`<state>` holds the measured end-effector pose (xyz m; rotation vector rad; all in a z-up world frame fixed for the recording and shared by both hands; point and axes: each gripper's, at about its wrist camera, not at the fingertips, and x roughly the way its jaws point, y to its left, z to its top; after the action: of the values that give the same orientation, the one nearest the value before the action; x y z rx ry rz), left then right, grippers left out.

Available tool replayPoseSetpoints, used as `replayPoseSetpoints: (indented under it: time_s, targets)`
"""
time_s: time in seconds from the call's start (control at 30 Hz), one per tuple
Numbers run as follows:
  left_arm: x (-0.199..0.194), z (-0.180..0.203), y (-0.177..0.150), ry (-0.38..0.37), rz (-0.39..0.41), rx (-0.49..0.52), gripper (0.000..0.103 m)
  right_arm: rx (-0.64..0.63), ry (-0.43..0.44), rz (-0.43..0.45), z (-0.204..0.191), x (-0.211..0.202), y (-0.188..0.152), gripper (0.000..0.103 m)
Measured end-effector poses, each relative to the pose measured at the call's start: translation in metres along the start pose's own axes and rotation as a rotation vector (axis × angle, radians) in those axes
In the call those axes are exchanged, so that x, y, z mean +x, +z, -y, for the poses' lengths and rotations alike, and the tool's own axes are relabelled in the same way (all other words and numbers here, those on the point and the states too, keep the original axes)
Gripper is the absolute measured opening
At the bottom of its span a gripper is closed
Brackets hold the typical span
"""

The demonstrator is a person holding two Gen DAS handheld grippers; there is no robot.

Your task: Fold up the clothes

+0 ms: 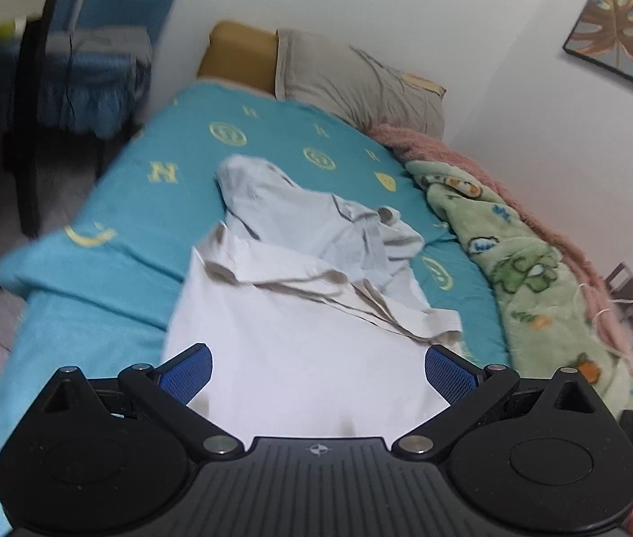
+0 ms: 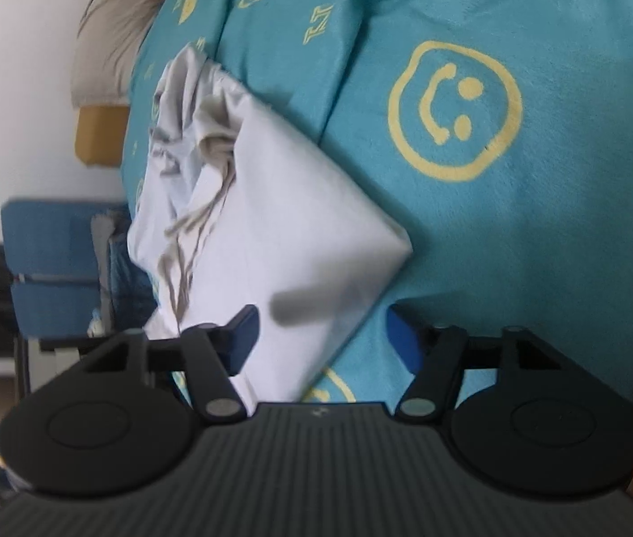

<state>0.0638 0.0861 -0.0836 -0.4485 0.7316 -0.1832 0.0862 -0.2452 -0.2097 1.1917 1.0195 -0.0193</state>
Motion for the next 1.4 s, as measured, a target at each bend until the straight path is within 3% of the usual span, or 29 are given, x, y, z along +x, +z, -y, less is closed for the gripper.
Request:
replayPoseSetpoints:
  time_s: [0.17,0.3,0.43,0.6,0.83,0.9,0.97,1.03,1.23,1.4]
  targets:
    - [0.027,-0.011,-0.004,-0.182,-0.167,-0.175,0.101,-0.009,-0.028,0.040,-0.006,0.008,0.004,0.021]
    - [0.053,-0.012,-0.015,-0.337,-0.323,-0.315,0.101,-0.053,0.016,0.069,-0.013,-0.004,0.002,0.014]
    - [0.089,0.000,-0.031,-0.367,-0.411,-0.406,0.099,-0.080,0.100,0.117,-0.018,-0.023,0.003,0.012]
    - [0.112,-0.016,-0.033,-0.251,-0.351,-0.492,0.091,-0.109,0.143,0.183,-0.024,-0.039,0.006,0.010]
    - [0.091,-0.066,-0.039,-0.083,-0.165,-0.667,0.055,-0.105,0.143,0.197,-0.025,-0.037,0.011,0.010]
    - [0.090,-0.069,-0.040,-0.070,-0.137,-0.675,0.042,-0.119,0.142,0.204,-0.028,-0.036,0.010,0.010]
    - [0.089,-0.065,-0.039,-0.055,-0.111,-0.652,0.022,-0.134,0.134,0.210,-0.027,-0.036,0.008,0.010]
    - [0.084,-0.060,-0.035,-0.060,-0.075,-0.620,0.015,-0.146,0.125,0.218,-0.028,-0.036,0.007,0.010]
    - [0.053,-0.037,-0.018,-0.095,0.064,-0.450,0.008,-0.262,0.095,0.259,-0.039,-0.047,-0.005,0.009]
    - [0.014,-0.012,-0.006,-0.122,0.084,-0.414,0.007,-0.341,0.087,0.302,-0.052,-0.077,-0.015,0.009]
